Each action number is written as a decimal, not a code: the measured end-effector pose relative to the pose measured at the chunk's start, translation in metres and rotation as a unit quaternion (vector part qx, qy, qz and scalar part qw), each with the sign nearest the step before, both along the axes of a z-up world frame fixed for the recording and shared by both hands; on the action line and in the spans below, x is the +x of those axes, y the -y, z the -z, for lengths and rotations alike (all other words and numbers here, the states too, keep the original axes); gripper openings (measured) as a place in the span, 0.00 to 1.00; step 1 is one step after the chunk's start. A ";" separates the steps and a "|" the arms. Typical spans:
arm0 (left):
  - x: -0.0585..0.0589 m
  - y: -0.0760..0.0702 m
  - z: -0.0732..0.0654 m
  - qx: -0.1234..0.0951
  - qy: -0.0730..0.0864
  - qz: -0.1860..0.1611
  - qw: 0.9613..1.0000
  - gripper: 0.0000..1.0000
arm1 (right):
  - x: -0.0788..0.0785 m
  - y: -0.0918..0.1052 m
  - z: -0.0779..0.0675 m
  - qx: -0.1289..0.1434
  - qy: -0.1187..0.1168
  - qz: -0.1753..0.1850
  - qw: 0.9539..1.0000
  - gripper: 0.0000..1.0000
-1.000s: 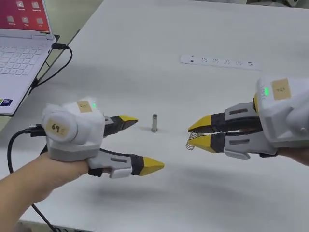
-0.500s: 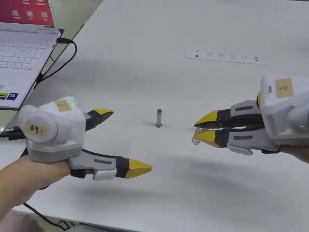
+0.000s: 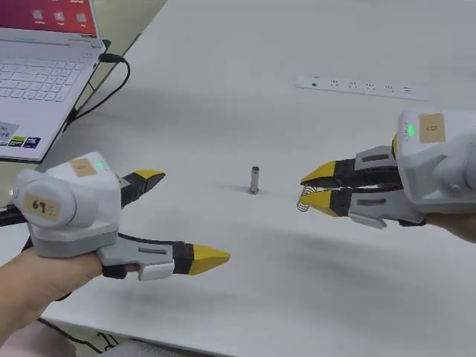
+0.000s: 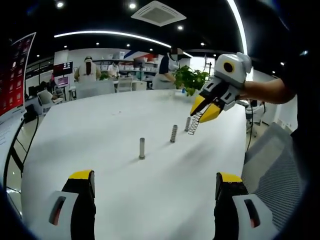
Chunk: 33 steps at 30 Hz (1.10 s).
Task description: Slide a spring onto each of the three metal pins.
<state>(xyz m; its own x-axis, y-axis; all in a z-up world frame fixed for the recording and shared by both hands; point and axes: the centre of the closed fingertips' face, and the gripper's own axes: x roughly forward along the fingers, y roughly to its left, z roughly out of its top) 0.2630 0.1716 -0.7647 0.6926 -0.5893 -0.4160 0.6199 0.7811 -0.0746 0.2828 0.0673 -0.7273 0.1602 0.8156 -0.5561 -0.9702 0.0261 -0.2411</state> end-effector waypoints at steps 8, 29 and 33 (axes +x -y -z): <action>-0.003 -0.007 0.002 0.001 -0.005 -0.005 1.000 0.98 | 0.029 -0.020 0.001 0.010 -0.005 0.006 1.000 0.07; -0.005 -0.015 0.003 -0.001 -0.011 -0.013 1.000 0.98 | 0.081 -0.059 0.007 0.052 -0.071 0.072 0.994 0.07; -0.005 -0.014 0.003 -0.001 -0.012 -0.014 1.000 0.98 | 0.080 -0.063 0.012 0.041 -0.074 0.063 0.994 0.07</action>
